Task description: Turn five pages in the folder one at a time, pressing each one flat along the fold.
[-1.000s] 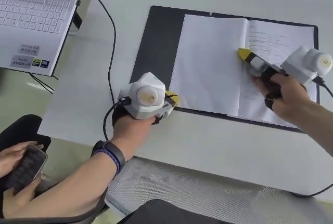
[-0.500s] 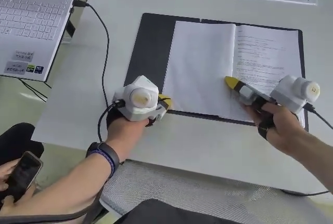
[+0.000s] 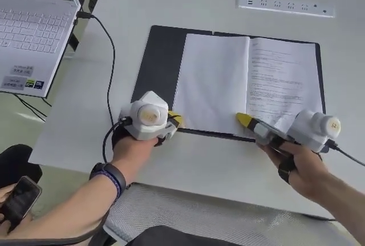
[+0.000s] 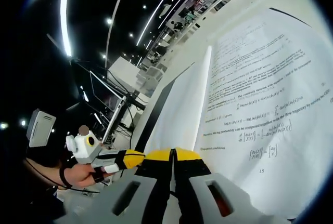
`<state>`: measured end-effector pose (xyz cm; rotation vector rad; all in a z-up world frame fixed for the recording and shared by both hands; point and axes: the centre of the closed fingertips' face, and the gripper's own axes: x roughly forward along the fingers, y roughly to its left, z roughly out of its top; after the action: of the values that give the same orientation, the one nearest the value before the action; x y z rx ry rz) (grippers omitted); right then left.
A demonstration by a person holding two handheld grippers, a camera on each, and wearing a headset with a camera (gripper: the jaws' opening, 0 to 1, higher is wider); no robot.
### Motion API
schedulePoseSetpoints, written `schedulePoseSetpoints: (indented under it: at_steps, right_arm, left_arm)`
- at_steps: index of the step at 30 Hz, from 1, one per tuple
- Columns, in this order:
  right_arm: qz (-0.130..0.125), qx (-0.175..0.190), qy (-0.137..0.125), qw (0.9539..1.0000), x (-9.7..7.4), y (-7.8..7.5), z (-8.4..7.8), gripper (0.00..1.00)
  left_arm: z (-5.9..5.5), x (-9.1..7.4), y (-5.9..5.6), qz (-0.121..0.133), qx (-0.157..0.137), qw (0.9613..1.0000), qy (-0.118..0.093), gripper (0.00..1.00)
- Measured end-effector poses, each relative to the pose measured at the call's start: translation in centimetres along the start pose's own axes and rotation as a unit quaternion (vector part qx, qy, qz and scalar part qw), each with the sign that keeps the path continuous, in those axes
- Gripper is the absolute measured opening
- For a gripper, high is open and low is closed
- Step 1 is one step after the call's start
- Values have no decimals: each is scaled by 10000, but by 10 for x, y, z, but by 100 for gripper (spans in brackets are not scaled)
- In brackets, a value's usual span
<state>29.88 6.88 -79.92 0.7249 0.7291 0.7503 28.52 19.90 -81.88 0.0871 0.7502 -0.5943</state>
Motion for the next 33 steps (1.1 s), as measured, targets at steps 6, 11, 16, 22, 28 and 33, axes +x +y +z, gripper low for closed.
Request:
schedulePoseSetpoints:
  at_steps: [6, 11, 16, 22, 28, 33]
  right_arm:
    - [-51, -50, 93, 9999, -8, 13, -13, 0]
    - [-86, -89, 155, 9998, -14, 18, -21, 0]
    - [-108, -97, 211, 9997, -19, 15, -26, 0]
    - [-161, -109, 255, 9995, -20, 9, -30, 0]
    - [-195, -82, 271, 9994, -21, 5, -28, 0]
    - [-223, -48, 265, 9994, -22, 5, -28, 0]
  left_arm:
    - [0, 0, 0, -30, 31, 10000, 10, 0]
    - [0, 0, -1, -41, 90, 9999, 22, 0]
    - [-1, -1, -1, -64, 123, 9999, 41, 0]
    - [-1, -1, -2, -75, 138, 9999, 62, 0]
    - [0, -1, -3, -89, 159, 9997, 130, 0]
    - [0, -1, -2, -86, 80, 9998, 180, 0]
